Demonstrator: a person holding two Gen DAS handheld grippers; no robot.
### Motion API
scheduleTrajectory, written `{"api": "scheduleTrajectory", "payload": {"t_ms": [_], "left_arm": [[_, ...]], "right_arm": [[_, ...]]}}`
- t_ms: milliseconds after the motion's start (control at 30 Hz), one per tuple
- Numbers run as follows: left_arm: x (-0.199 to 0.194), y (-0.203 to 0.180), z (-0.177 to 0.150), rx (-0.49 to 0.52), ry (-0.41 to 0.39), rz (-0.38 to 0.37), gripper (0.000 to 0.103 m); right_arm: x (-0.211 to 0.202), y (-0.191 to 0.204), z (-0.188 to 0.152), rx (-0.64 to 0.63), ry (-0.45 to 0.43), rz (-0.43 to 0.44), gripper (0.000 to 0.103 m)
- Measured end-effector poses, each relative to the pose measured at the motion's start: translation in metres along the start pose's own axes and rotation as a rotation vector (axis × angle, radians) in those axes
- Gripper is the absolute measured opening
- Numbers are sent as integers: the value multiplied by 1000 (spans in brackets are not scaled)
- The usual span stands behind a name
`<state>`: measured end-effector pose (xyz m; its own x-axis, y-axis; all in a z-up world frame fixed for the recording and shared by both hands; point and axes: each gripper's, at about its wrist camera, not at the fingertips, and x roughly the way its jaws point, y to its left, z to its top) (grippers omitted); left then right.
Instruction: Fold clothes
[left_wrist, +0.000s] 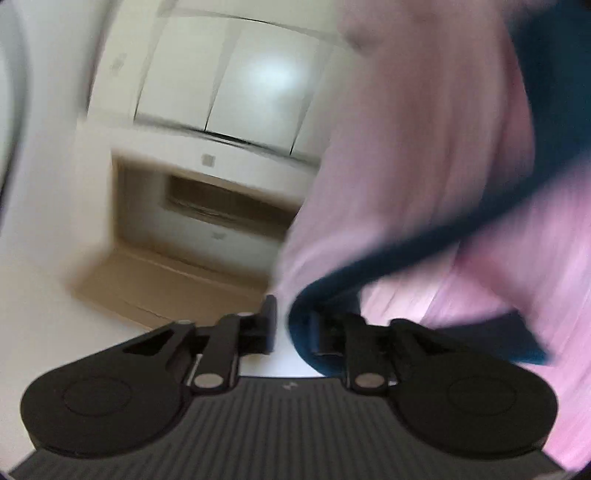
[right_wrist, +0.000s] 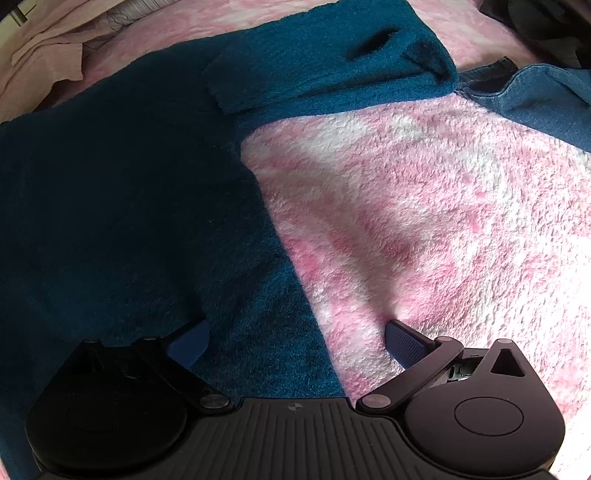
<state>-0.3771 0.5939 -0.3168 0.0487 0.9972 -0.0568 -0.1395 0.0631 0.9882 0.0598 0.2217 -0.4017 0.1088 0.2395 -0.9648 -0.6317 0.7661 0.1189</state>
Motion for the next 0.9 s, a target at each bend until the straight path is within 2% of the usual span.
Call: {"api": "scheduleTrajectory", "payload": {"t_ms": [33,100,133,167,200,267,300,333,367,433,533,600,700,800,867,900], "left_arm": [[2,-20,-16,125,36,27,35],[7,-60,-49,375,109,81,44],[12,-69,-61,334,227,-8,43],[18,-78,-73,280,349,-105,42],[25,-78,-85,141,509,-206,42],[36,-71,-107,-94,766,-300,42],[36,-60,-117,-255,878,-331,42],[29,-47,-123,-424,928,-373,42],[16,-33,-127,-579,929,-431,42],[-23,-16,-122,-807,847,-612,42],[-78,-11,-99,-985,707,-940,42],[-125,-9,-92,-1042,611,-1118,42],[-177,-16,-93,-1026,572,-1236,45],[-212,-40,-98,-1008,645,-1331,50],[-230,-48,-90,-954,608,-1284,51],[-239,-52,-85,-927,588,-1258,47]], "right_arm": [[0,1,0,2,1,-3,103],[0,3,1,4,3,-7,103],[0,3,0,-1,1,-3,103],[-1,3,0,-6,-2,5,103],[-2,2,-1,-12,-4,13,103],[-5,-1,-4,-32,-8,31,103],[-8,-2,-6,-43,-6,36,103],[-10,-2,-8,-53,-6,43,103],[-13,-4,-11,-56,-8,53,103],[-18,-11,-19,-49,-14,71,103],[-30,-26,-38,-26,-15,103,103],[-38,-39,-55,-3,-6,136,103],[-48,-60,-82,44,19,182,103],[-62,-76,-108,64,14,225,103],[-69,-80,-125,62,6,251,103],[-74,-78,-128,37,10,254,103]]}}
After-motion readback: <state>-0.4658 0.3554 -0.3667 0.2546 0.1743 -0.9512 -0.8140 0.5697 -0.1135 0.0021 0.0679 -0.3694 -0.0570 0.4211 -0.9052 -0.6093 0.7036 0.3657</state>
